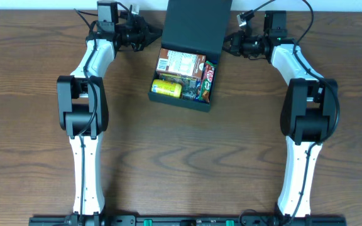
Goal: Pack container
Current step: 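Swing the lid forward with both grippers to close the box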
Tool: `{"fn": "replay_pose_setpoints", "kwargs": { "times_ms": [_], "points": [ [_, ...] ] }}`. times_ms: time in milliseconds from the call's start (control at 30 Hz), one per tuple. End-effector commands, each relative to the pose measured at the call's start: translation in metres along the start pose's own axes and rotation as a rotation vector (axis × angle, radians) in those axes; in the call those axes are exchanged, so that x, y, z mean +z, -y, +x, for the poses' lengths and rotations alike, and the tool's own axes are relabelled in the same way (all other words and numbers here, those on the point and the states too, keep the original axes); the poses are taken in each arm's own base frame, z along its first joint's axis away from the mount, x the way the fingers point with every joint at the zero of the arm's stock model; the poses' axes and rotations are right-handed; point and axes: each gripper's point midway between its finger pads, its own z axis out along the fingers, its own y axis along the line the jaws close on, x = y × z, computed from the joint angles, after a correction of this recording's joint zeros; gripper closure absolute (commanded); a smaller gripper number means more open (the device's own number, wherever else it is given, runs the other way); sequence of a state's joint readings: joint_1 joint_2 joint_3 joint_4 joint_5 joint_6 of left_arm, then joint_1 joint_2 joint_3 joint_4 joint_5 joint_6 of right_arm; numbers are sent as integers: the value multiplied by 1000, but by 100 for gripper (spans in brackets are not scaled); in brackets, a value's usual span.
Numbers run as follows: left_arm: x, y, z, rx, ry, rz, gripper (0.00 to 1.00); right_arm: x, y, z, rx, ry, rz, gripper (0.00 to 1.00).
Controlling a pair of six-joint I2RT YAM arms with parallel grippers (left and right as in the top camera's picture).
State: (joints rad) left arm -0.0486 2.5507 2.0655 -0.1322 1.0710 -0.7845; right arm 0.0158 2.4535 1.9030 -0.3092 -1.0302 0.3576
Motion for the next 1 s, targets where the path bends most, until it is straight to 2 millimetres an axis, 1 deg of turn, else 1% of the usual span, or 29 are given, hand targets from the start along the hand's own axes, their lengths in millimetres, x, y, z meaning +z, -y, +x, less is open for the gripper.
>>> {"fn": "replay_pose_setpoints", "kwargs": {
  "times_ms": [0, 133, 367, 533, 700, 800, 867, 967],
  "points": [
    [-1, 31, 7, 74, -49, 70, 94, -10, -52, -13, -120, 6, -94, 98],
    [-3, 34, 7, 95, -49, 75, 94, -15, -61, -17, -159, 15, -100, 98],
    [-6, 43, 7, 125, -43, 81, 94, -28, -86, -26, -236, 42, -107, 98],
    [-10, 53, 6, 165, -38, 91, 94, -36, -100, -31, -282, 58, -111, 98],
    [-16, 66, 7, 201, -35, 104, 94, -38, -108, -29, -289, 52, -135, 98],
    [-23, 75, 8, 235, -35, 105, 95, -39, -114, -26, -289, 39, -165, 98],
    [-32, 81, 8, 273, -25, 92, 94, -41, -119, -25, -294, 34, -180, 98],
    [-51, 87, 6, 325, 4, 43, 94, -45, -124, -22, -311, 27, -177, 98]
  ]
}}
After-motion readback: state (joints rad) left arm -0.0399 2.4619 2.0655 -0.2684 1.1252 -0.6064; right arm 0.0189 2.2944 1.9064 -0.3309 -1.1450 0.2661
